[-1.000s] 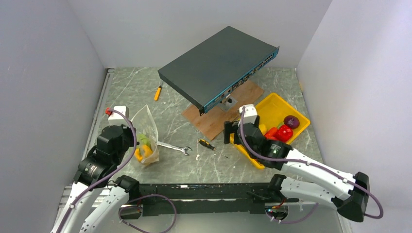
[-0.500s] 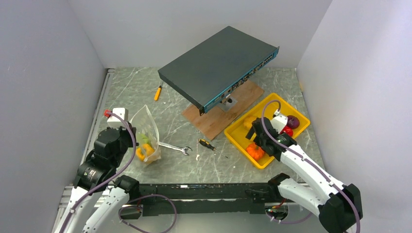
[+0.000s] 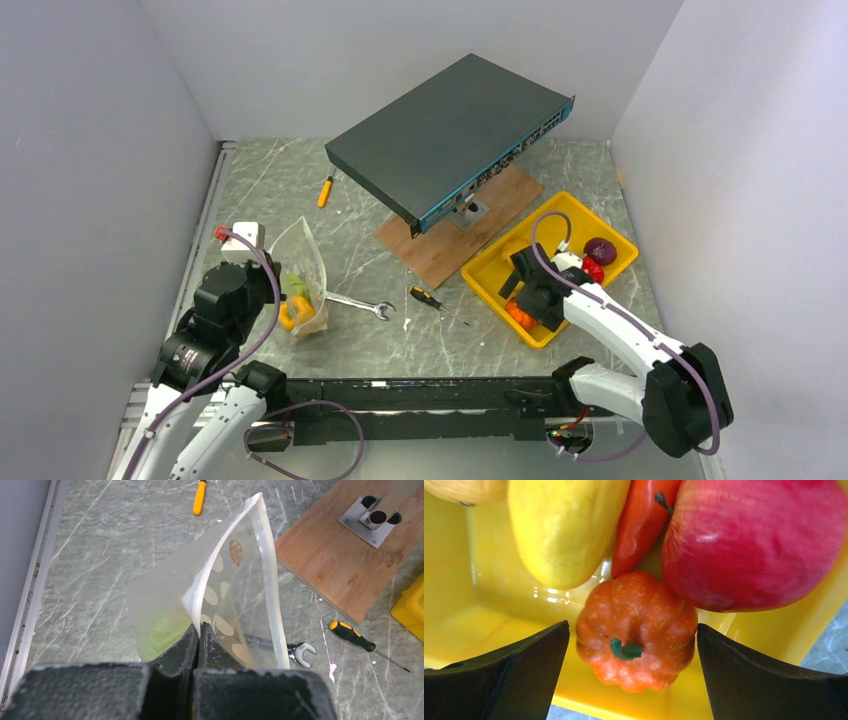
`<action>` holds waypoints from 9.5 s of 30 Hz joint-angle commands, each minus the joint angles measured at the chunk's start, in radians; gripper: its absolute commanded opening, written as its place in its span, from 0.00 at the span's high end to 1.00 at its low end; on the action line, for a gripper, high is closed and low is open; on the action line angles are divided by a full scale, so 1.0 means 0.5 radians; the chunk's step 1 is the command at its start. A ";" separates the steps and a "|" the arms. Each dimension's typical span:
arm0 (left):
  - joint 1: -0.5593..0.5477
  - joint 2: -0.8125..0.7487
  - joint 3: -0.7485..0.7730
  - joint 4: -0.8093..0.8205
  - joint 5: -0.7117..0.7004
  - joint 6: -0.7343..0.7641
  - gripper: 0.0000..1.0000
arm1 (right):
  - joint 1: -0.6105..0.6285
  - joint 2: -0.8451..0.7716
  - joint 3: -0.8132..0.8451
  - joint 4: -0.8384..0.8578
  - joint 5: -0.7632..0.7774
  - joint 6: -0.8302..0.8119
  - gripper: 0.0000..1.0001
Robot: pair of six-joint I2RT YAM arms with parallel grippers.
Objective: Place the food in the zip-top bag and seal the zipper
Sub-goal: Pick up the fake vegetable from the bin, then place the fake vegetable in the zipper food storage bag, then pick up the fake fruit from the bin.
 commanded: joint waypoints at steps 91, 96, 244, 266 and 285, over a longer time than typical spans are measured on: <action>0.004 -0.107 -0.014 0.125 -0.047 -0.012 1.00 | 1.600 1.680 1.827 1.742 -0.086 -1.644 1.00; 0.004 -0.138 -0.020 0.139 -0.038 -0.010 1.00 | 1.634 1.593 1.695 1.998 -0.517 -1.978 0.93; 0.004 -0.538 -0.008 -0.209 -0.032 -0.270 1.00 | 1.710 0.063 0.904 1.101 -0.537 -1.871 0.00; 0.004 -0.738 -0.021 -0.218 -0.077 -0.301 1.00 | 0.654 -0.471 0.151 0.115 0.601 -0.312 0.00; 0.004 -0.725 -0.026 -0.200 -0.027 -0.279 1.00 | -0.508 -0.345 -0.007 -0.004 0.258 -0.313 0.02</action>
